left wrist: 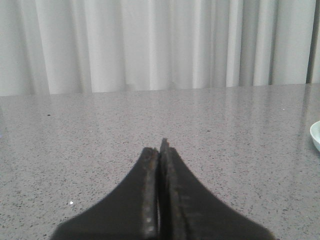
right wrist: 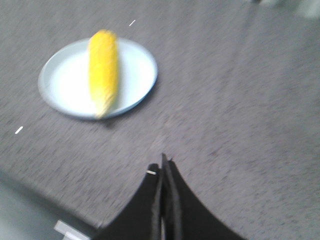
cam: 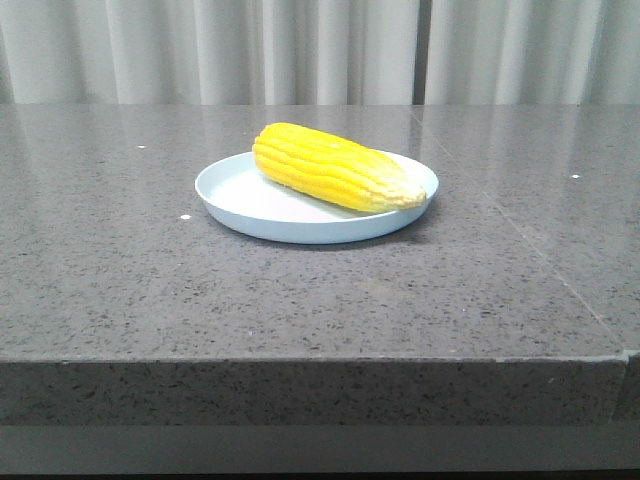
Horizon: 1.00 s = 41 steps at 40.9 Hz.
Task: Place corn on plate with both arms
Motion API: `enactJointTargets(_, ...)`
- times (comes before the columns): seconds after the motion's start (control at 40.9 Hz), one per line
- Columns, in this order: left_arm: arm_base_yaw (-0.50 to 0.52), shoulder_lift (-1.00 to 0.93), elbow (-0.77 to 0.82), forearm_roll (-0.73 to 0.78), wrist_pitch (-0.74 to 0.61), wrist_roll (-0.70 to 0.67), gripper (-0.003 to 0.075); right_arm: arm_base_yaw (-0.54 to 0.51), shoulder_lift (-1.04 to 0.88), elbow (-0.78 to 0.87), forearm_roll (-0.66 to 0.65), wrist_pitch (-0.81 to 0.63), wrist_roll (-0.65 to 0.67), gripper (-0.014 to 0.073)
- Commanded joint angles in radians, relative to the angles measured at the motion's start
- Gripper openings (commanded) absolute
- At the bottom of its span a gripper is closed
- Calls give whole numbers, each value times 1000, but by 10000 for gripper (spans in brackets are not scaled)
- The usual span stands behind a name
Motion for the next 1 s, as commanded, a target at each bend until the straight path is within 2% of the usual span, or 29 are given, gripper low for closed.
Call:
enactJointTargets(0.0,-1,-18,24,-9,-77,-1,-20,-107,-97,100,-3,-258,-6,-67)
enactJointTargets(0.171,-1,-18,24,-9,-77,-1,-20,-290,-306,352,16,-476,-6,-67)
enactJointTargets(0.318,-1,-18,24,-9,-77,-1,-20,-372,-428,518,24,-590,-6,-67)
enactJointTargets(0.587,-1,-18,24,-9,-77,-1,-20,-376,-448,677,24,-771,9,-67)
enactJointTargets(0.979,-1,-16,24,-9,-77,-1,-20,-345,-448,674,24,-772,13,-67)
